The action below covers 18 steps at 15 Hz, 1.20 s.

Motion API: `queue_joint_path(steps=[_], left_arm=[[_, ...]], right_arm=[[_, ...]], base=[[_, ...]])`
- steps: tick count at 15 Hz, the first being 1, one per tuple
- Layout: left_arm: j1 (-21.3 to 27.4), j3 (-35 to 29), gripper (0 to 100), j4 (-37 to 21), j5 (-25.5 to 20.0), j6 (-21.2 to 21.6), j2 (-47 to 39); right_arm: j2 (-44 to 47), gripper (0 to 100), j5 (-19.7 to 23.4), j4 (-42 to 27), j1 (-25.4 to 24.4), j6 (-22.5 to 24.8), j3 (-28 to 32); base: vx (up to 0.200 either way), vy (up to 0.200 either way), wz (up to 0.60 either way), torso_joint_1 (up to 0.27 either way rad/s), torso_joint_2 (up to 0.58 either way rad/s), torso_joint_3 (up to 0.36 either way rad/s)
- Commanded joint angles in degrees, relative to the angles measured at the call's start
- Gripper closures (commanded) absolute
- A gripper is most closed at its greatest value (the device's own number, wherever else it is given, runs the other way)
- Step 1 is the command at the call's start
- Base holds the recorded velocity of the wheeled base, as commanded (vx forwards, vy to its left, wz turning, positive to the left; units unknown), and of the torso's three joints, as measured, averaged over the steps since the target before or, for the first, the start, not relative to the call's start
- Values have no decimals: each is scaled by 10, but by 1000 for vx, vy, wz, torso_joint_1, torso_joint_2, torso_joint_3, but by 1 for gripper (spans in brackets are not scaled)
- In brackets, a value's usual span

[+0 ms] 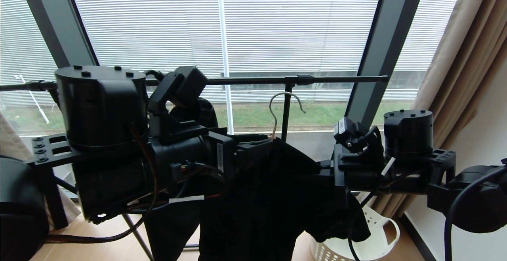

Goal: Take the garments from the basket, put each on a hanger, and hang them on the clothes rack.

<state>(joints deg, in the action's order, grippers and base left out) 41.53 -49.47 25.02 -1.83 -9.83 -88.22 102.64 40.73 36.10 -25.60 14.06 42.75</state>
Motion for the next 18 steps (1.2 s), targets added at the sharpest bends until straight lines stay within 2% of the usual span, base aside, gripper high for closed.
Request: queue_joint_path(steps=[1, 2, 5, 6, 8, 9, 12, 14, 16, 18], left_arm=[[-32, 18, 0, 0, -3, 7, 45], [-68, 35, 0, 0, -19, 18, 68], [-194, 79, 0, 3, -190, 24, 100], [-233, 90, 0, 4, -252, 25, 98], [-276, 111, 0, 26, -324, 26, 75], [-289, 133, 0, 72, -339, 26, 53], [-294, 178, 0, 179, -343, 25, -6], [-300, 183, 0, 192, -360, 24, -17], [-329, 181, 0, 193, -411, 24, -32], [-349, 182, 0, 193, -439, 24, -37]], right_arm=[[-2, 100, 7, 8, 13, 0, -6], [-3, 100, 22, 12, 24, 0, -6], [-11, 100, 86, 13, 60, 5, -13], [-13, 100, 88, 20, 69, 11, -17], [-12, 100, 89, 23, 78, 37, -26], [-11, 100, 93, 23, 81, 58, -27], [-11, 100, 111, 23, 93, 66, -29], [-12, 100, 125, 23, 98, 67, -29], [-11, 100, 128, 23, 100, 81, -31], [-11, 100, 132, 23, 109, 89, -31]], base=[[0, 0, 0, 0, 0, 0], [0, 0, 0, 0, 0, 0], [0, 0, 0, 0, 0, 0], [0, 0, 0, 0, 0, 0], [0, 0, 0, 0, 0, 0], [0, 0, 0, 0, 0, 0], [0, 0, 0, 0, 0, 0], [0, 0, 0, 0, 0, 0], [0, 0, 0, 0, 0, 0], [0, 0, 0, 0, 0, 0]])
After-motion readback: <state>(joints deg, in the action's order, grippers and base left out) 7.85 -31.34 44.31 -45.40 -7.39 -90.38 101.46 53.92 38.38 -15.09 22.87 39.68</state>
